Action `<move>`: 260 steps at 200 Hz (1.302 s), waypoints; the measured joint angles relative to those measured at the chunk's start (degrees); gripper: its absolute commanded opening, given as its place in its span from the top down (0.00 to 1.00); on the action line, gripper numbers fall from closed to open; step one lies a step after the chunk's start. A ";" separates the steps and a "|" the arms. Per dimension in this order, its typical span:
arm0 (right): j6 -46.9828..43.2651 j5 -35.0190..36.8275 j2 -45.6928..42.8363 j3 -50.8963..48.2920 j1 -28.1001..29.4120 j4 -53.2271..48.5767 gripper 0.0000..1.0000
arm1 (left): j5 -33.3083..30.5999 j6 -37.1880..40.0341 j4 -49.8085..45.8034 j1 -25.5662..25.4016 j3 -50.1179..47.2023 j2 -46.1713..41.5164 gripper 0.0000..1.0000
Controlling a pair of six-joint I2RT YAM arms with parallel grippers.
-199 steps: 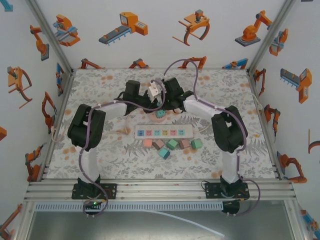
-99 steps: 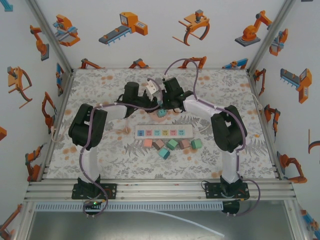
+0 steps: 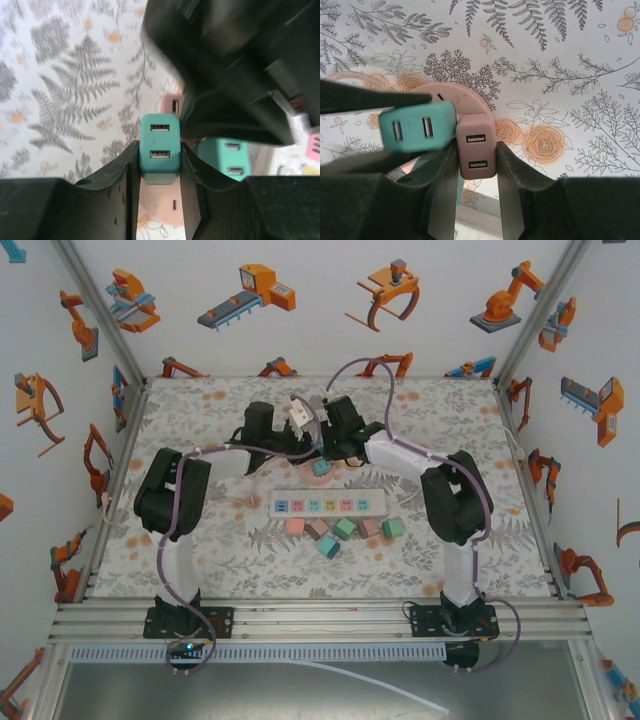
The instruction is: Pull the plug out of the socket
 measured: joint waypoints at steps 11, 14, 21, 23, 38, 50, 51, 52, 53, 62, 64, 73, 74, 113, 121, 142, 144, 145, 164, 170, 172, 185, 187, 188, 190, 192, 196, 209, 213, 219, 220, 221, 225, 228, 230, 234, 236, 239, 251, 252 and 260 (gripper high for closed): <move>0.00 0.11 0.00 0.02 0.00 0.00 1.00 | 2.14 -2.64 4.02 0.50 0.02 -1.05 1.00; 0.04 0.39 0.00 0.00 0.02 -0.02 1.00 | 2.89 -3.98 5.64 0.81 0.02 -1.07 1.00; 0.02 0.39 0.00 0.02 0.00 -0.09 1.00 | 4.59 -7.39 9.84 1.70 0.00 -1.11 1.00; 0.02 0.39 0.00 0.02 0.00 -0.07 1.00 | 4.96 -8.55 11.34 2.03 0.00 -1.01 1.00; 0.00 0.59 0.02 0.11 0.00 -0.17 1.00 | 7.21 -14.64 19.08 3.72 -0.04 -0.33 1.00; 0.00 0.61 0.02 0.11 0.00 -0.22 1.00 | 8.50 -17.77 22.71 4.63 -0.07 0.04 1.00; 0.00 0.61 0.02 0.13 0.00 -0.22 1.00 | 8.57 -17.90 22.86 4.66 -0.07 0.04 1.00; 0.00 0.61 0.02 0.13 0.00 -0.22 1.00 | 8.70 -18.18 23.21 4.72 -0.07 0.07 1.00; 0.00 0.63 0.02 0.11 0.00 -0.22 1.00 | 8.74 -18.32 23.37 4.74 -0.07 0.07 1.00; 0.00 0.63 0.02 0.13 0.00 -0.22 1.00 | 9.40 -19.82 25.03 4.83 -0.24 0.13 1.00; -0.02 0.63 0.02 0.13 0.00 -0.22 1.00 | 9.55 -20.06 25.31 4.83 -0.31 0.11 1.00; 0.00 0.66 0.00 0.13 0.00 -0.22 1.00 | 10.08 -21.14 26.71 4.76 -0.59 0.11 1.00; 0.04 0.70 0.00 0.13 0.00 -0.24 1.00 | 10.10 -21.29 26.91 4.76 -0.63 0.11 1.00; 0.35 0.81 -0.13 0.74 0.04 -1.81 0.74 | 4.63 -26.10 24.87 5.18 -5.31 -4.33 1.00; 0.48 0.81 -0.22 0.94 0.04 -2.45 0.71 | 2.47 -27.41 22.51 5.29 -6.54 -7.02 1.00; 0.57 0.81 -0.24 1.77 0.04 -4.55 0.64 | -3.41 -31.80 17.00 5.51 -8.68 -15.43 1.00; 0.66 0.81 -0.26 1.86 0.04 -4.87 0.63 | -3.98 -32.33 16.50 5.51 -8.90 -16.41 1.00; 0.68 0.83 -0.26 1.90 0.04 -4.96 0.63 | -4.11 -32.48 16.35 5.51 -8.98 -16.76 1.00; 1.01 1.07 -0.28 2.91 0.04 -8.15 0.57 | -8.02 -37.42 12.81 5.49 -11.43 -25.03 1.00; 1.27 1.29 -0.28 3.28 0.04 -9.20 0.56 | -8.94 -39.04 11.52 5.40 -12.39 -27.67 1.00; 1.33 1.31 -0.28 3.39 0.04 -9.44 0.55 | -9.31 -39.58 10.93 5.33 -12.79 -28.63 1.00; 1.95 2.01 -0.28 4.33 0.04 -11.43 0.52 | -11.02 -42.73 6.97 4.79 -14.82 -33.53 1.00; 1.97 2.10 -0.28 4.50 0.04 -11.69 0.51 | -11.15 -43.21 6.36 4.68 -15.06 -34.16 1.00; 2.03 2.14 -0.28 4.57 0.04 -11.80 0.51 | -11.34 -43.58 5.77 4.55 -15.26 -34.73 1.00; 2.03 2.23 -0.28 4.81 0.04 -12.13 0.51 | -11.54 -43.93 5.14 4.42 -15.41 -35.17 1.00; 2.08 2.32 -0.28 4.96 0.04 -12.33 0.50 | -11.82 -44.48 4.15 4.28 -15.69 -35.87 1.00; 2.25 2.40 -0.28 5.42 0.04 -12.83 0.50 | -12.28 -45.55 2.51 3.80 -16.22 -37.27 1.00; 2.51 2.89 -0.28 6.88 -0.02 -13.55 0.48 | -13.84 -49.24 -3.50 1.70 -18.14 -41.66 1.00; 2.62 3.02 -0.31 7.32 -0.02 -13.60 0.48 | -14.12 -50.38 -5.42 0.94 -18.82 -42.95 1.00; 2.75 3.39 -0.33 7.82 -0.07 -13.55 0.48 | -15.04 -52.17 -8.37 -0.63 -19.85 -45.07 1.00; 2.78 3.45 -0.33 7.87 -0.09 -13.55 0.48 | -15.10 -52.46 -8.81 -0.87 -20.00 -45.40 1.00; 2.82 3.52 -0.33 7.93 -0.09 -13.55 0.48 | -15.23 -52.96 -9.53 -1.38 -20.26 -46.03 1.00; 2.89 3.72 -0.42 8.11 -0.13 -13.51 0.48 | -15.91 -54.05 -11.28 -2.47 -20.92 -47.23 1.00; 2.93 3.82 -0.48 8.13 -0.17 -13.40 0.48 | -16.13 -54.93 -12.74 -3.50 -21.44 -48.46 1.00; 2.99 3.87 -0.57 8.13 -0.17 -13.38 0.48 | -16.50 -55.39 -13.40 -3.96 -21.70 -48.92 1.00; 3.08 4.00 -0.70 8.13 -0.24 -13.38 0.48 | -16.92 -56.68 -15.58 -5.29 -22.45 -50.56 1.00; 3.13 4.07 -0.74 8.13 -0.26 -13.40 0.48 | -17.09 -57.09 -16.24 -5.81 -22.67 -51.04 1.00; 3.19 4.11 -0.79 8.13 -0.28 -13.42 0.48 | -17.33 -57.88 -17.66 -6.64 -23.08 -51.95 1.00; 3.34 4.26 -0.98 8.13 -0.52 -13.35 0.48 | -18.01 -60.37 -23.47 -9.88 -24.11 -55.32 1.00; 3.37 4.26 -1.01 8.13 -0.55 -13.35 0.48 | -18.01 -60.50 -23.80 -10.01 -24.15 -55.47 1.00; 3.48 4.24 -1.18 8.09 -0.72 -13.33 0.48 | -18.05 -61.51 -27.36 -11.43 -24.57 -57.05 1.00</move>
